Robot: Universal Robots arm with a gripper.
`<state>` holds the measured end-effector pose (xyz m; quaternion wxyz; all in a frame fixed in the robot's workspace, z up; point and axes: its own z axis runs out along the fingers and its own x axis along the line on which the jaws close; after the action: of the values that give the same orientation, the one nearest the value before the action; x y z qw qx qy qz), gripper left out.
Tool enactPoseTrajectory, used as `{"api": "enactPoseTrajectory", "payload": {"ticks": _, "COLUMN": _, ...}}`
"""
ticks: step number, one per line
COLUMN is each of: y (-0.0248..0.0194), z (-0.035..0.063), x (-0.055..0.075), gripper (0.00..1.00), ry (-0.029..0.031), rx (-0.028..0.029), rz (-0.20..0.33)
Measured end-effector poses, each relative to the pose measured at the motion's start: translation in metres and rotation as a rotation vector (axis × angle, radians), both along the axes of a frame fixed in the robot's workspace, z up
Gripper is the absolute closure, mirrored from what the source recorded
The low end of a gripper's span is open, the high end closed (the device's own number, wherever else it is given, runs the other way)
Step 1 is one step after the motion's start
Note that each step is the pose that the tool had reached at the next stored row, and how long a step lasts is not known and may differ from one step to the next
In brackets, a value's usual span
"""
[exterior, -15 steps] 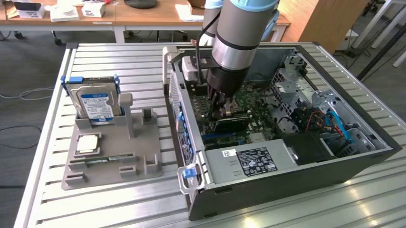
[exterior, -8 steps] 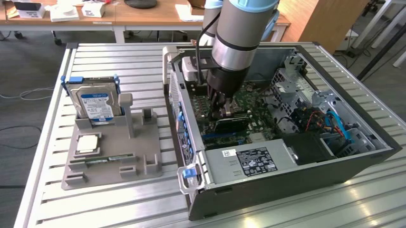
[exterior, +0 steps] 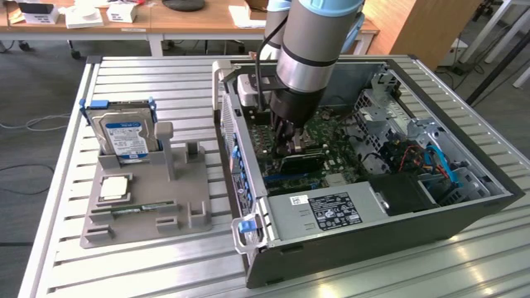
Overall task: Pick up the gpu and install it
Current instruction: 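Press down on the gpu until it lock into place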
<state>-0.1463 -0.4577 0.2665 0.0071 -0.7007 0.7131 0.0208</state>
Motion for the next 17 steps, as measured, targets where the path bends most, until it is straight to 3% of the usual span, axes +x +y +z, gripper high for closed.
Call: {"api": "enactPoseTrajectory", "payload": {"ticks": 17, "y": 0.0, "z": -0.0016, "x": 0.0, "gripper": 0.89, "ry": 0.0002, "rx": -0.0003, "rz": 0.0}}
